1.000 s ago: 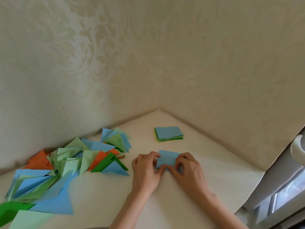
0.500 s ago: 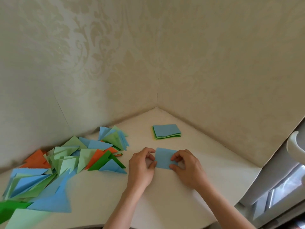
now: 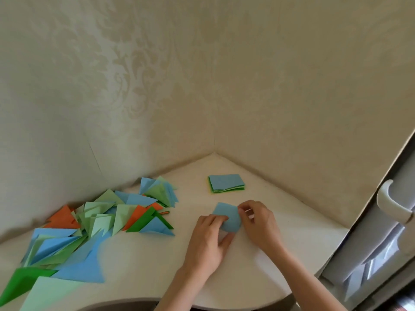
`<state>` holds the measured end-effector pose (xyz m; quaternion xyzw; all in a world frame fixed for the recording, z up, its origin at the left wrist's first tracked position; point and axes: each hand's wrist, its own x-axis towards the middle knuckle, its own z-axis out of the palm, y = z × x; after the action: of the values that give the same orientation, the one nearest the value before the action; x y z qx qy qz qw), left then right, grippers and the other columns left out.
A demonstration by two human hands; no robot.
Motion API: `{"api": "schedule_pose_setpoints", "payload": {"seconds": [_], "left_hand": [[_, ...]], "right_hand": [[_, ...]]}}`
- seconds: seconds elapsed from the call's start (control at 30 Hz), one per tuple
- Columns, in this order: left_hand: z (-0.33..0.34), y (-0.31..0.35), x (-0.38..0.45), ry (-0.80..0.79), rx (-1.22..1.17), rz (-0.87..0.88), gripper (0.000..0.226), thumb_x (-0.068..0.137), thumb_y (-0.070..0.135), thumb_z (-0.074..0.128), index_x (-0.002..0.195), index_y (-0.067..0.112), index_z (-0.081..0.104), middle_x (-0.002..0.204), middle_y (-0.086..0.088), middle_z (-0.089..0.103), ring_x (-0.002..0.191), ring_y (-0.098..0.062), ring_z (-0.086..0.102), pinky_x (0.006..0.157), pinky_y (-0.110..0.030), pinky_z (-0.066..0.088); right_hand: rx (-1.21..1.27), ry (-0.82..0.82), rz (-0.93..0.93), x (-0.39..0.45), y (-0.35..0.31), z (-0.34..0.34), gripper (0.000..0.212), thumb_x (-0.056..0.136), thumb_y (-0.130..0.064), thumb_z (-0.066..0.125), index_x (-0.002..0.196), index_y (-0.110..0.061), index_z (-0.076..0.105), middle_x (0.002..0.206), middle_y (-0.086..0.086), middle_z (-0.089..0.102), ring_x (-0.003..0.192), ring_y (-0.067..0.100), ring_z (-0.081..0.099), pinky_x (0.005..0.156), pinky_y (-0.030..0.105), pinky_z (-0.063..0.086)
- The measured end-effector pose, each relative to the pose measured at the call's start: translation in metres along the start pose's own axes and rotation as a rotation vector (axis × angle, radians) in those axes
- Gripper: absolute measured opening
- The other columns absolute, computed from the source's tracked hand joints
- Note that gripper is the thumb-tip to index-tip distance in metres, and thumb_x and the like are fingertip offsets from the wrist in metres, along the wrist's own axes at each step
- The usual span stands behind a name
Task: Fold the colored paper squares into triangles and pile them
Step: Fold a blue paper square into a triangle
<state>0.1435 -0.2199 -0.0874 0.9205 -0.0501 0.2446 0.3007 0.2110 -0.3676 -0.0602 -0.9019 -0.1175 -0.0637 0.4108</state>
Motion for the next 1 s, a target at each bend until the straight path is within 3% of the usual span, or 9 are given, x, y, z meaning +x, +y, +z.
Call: {"api": "schedule_pose_setpoints", "payload": {"seconds": [0.13, 0.23, 0.33, 0.43, 0.53, 0.63, 0.7, 0.8, 1.0], "left_hand": [[-0.011, -0.005, 0.003, -0.030, 0.027, -0.003, 0.063, 0.072, 0.066, 0.055, 0.115, 0.021, 0.062, 0.099, 0.010, 0.060, 0.095, -0.007, 0.051, 0.083, -0.015, 0.040], [-0.018, -0.011, 0.007, -0.054, 0.021, 0.006, 0.069, 0.068, 0.072, 0.059, 0.116, 0.022, 0.061, 0.099, 0.011, 0.058, 0.095, -0.005, 0.051, 0.083, -0.014, 0.039], [-0.022, -0.015, 0.008, -0.048, 0.039, 0.035, 0.064, 0.068, 0.070, 0.063, 0.111, 0.022, 0.063, 0.097, 0.011, 0.058, 0.091, -0.004, 0.053, 0.079, -0.015, 0.043], [-0.025, -0.021, 0.008, -0.028, 0.092, 0.082, 0.054, 0.073, 0.069, 0.059, 0.101, 0.023, 0.064, 0.093, 0.011, 0.062, 0.085, -0.006, 0.056, 0.075, -0.021, 0.046], [-0.027, -0.029, 0.008, -0.041, 0.171, 0.153, 0.034, 0.078, 0.055, 0.064, 0.094, 0.025, 0.064, 0.089, 0.013, 0.065, 0.086, -0.008, 0.057, 0.073, -0.027, 0.045], [-0.030, -0.032, 0.008, -0.041, 0.146, 0.160, 0.012, 0.078, 0.026, 0.074, 0.087, 0.022, 0.067, 0.085, 0.011, 0.068, 0.084, -0.012, 0.058, 0.069, -0.032, 0.050], [-0.031, -0.034, 0.008, -0.049, 0.086, 0.111, 0.011, 0.078, 0.015, 0.073, 0.088, 0.018, 0.070, 0.085, 0.007, 0.069, 0.085, -0.013, 0.059, 0.073, -0.027, 0.049], [-0.031, -0.037, 0.007, -0.041, -0.022, -0.063, 0.014, 0.082, 0.009, 0.070, 0.094, 0.016, 0.071, 0.089, 0.004, 0.064, 0.088, -0.009, 0.058, 0.078, -0.008, 0.038], [-0.022, -0.032, 0.012, 0.013, -0.107, -0.305, 0.023, 0.083, 0.005, 0.064, 0.097, 0.022, 0.056, 0.087, 0.005, 0.063, 0.082, -0.011, 0.059, 0.074, -0.026, 0.049]], "right_hand": [[-0.161, -0.071, 0.045, 0.001, -0.003, -0.002, 0.029, 0.092, -0.038, 0.057, 0.118, -0.027, 0.053, 0.099, -0.004, 0.059, 0.096, 0.016, 0.055, 0.086, 0.032, 0.046], [-0.155, -0.141, 0.048, -0.005, -0.012, 0.001, 0.019, 0.092, -0.039, 0.056, 0.108, -0.034, 0.062, 0.089, -0.013, 0.065, 0.091, 0.012, 0.059, 0.089, 0.037, 0.046], [-0.155, -0.166, 0.035, -0.013, -0.016, 0.004, 0.020, 0.093, -0.034, 0.054, 0.098, -0.031, 0.072, 0.091, -0.010, 0.069, 0.090, 0.014, 0.060, 0.086, 0.034, 0.046], [-0.096, -0.199, 0.036, -0.021, -0.016, 0.002, 0.024, 0.092, -0.024, 0.054, 0.104, -0.028, 0.073, 0.098, -0.012, 0.067, 0.089, 0.006, 0.057, 0.072, 0.010, 0.041], [-0.070, -0.251, 0.005, -0.023, -0.014, -0.005, 0.028, 0.084, -0.020, 0.059, 0.107, -0.031, 0.071, 0.093, -0.014, 0.063, 0.079, 0.002, 0.054, 0.064, 0.001, 0.037], [-0.210, -0.257, -0.057, -0.019, -0.016, -0.008, 0.036, 0.081, -0.031, 0.065, 0.115, -0.039, 0.063, 0.101, -0.011, 0.050, 0.092, 0.005, 0.050, 0.077, 0.012, 0.038], [-0.339, -0.230, -0.099, -0.014, -0.015, -0.005, 0.036, 0.083, -0.043, 0.064, 0.119, -0.042, 0.061, 0.102, -0.011, 0.043, 0.103, 0.010, 0.045, 0.086, 0.023, 0.036], [-0.352, -0.211, -0.131, -0.009, -0.011, 0.001, 0.029, 0.086, -0.052, 0.061, 0.113, -0.042, 0.066, 0.099, -0.012, 0.042, 0.101, 0.009, 0.043, 0.084, 0.025, 0.032], [-0.256, -0.138, -0.092, -0.003, -0.010, 0.009, 0.020, 0.088, -0.048, 0.059, 0.096, -0.037, 0.073, 0.097, -0.013, 0.046, 0.099, 0.010, 0.046, 0.081, 0.027, 0.029]]}}
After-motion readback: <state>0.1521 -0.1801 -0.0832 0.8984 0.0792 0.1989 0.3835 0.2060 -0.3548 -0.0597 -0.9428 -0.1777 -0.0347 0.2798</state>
